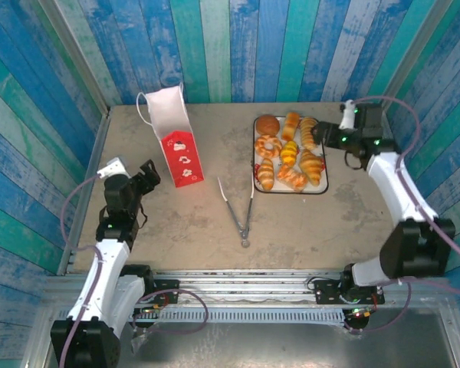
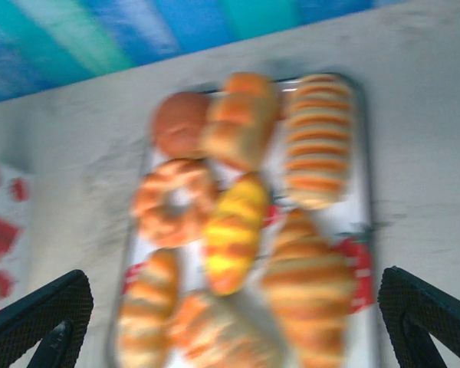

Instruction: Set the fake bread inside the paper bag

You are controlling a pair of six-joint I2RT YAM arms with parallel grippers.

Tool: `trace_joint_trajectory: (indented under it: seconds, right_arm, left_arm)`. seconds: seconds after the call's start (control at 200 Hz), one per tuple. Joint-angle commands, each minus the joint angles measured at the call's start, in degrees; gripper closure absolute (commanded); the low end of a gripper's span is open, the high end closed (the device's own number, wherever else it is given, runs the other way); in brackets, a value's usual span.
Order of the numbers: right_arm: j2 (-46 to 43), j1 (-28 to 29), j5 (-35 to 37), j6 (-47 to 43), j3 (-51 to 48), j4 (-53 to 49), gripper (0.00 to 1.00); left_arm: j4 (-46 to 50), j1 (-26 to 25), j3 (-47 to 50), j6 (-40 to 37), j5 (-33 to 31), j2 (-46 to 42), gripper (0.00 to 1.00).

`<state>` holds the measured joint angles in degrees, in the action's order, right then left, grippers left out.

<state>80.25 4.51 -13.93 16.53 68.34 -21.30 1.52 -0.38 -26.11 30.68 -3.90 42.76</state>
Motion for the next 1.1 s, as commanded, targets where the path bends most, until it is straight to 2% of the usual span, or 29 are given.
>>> trace_joint_trajectory:
  seconds: [0.0,0.155,0.286,0.341,0.421,0.611,0.831,1.097]
  right_arm:
    - [-4.6,7.1,3.1,6.8,-6.1,-2.2,0.00]
    - [-8.6,25.1,14.2,15.0,-10.6,-7.1,0.00]
    - [-7.0,40.5,22.5,23.9,-12.7,-8.0,0.00]
    - [-4.3,45.2,23.9,25.8,-11.8,-8.3,0.00]
    - [0.4,49.1,23.2,27.5,-10.3,-8.5,0.00]
    - [9.4,53.7,24.9,28.8,-6.4,-9.7,0.00]
    - [18.1,53.9,24.8,26.4,-0.8,-12.0,0.00]
    - [25.7,53.1,25.0,29.0,4.9,-17.9,0.00]
  left_arm:
    - [-2.6,-0.1,2.7,4.7,1.9,-0.8,0.06]
    - [-4.8,-0.1,6.2,10.3,4.2,1.5,0.06]
    - [-9.4,-0.2,9.1,14.4,7.9,3.9,0.06]
    - [-11.1,-0.1,10.1,15.7,9.8,5.0,0.06]
    - [-12.6,-0.1,10.9,17.0,11.8,6.5,0.06]
    - [-13.7,-0.2,11.2,17.2,12.7,7.4,0.06]
    - [-13.6,-0.1,11.4,16.4,13.1,6.4,0.06]
    - [-13.2,-0.1,11.3,16.3,12.6,5.9,0.06]
